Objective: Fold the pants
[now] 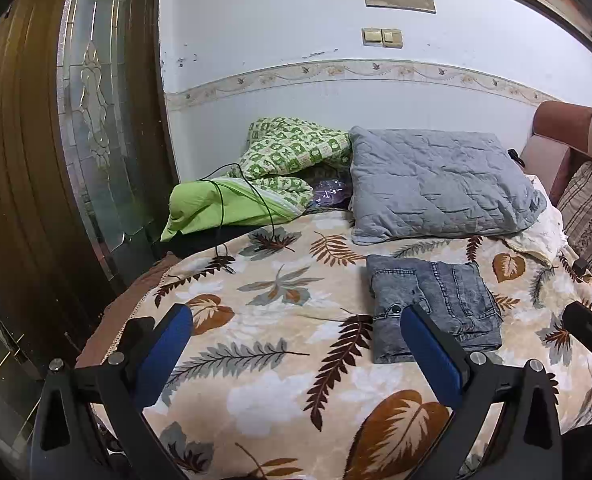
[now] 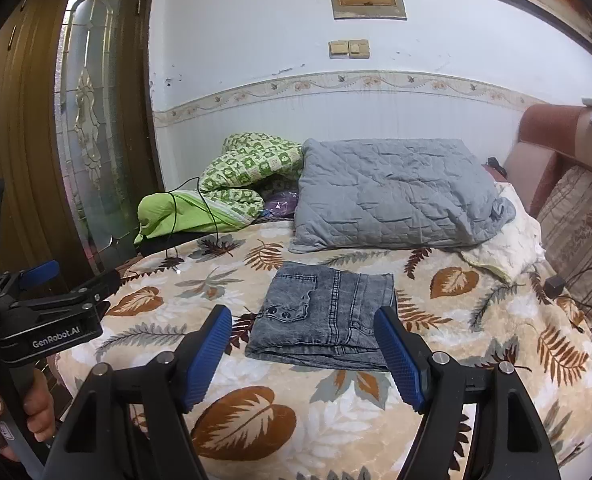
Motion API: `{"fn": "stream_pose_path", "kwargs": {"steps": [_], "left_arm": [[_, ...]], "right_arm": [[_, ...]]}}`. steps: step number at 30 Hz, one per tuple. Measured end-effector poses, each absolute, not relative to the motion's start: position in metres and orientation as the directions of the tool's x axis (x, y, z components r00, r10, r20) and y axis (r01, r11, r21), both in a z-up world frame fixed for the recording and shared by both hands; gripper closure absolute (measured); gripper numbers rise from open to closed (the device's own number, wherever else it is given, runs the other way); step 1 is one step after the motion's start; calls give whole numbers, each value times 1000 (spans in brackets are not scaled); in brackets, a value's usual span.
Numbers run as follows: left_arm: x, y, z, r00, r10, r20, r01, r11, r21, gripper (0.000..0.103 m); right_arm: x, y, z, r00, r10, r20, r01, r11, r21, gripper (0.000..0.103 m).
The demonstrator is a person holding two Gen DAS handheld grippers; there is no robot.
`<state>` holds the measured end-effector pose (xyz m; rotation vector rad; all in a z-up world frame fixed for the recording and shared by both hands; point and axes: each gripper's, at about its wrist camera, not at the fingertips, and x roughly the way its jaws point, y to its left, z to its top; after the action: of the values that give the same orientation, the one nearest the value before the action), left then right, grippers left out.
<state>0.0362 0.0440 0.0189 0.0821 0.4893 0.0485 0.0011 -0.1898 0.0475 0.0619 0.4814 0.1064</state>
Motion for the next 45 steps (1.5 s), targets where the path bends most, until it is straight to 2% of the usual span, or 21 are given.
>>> {"fn": "stream_pose_path", "kwargs": {"steps": [45], "left_arm": [[30, 47, 19, 880, 94, -466, -57, 994, 92, 0]], "right_arm": [[-1, -194, 35, 865, 146, -480, -105, 988, 113, 26]]}}
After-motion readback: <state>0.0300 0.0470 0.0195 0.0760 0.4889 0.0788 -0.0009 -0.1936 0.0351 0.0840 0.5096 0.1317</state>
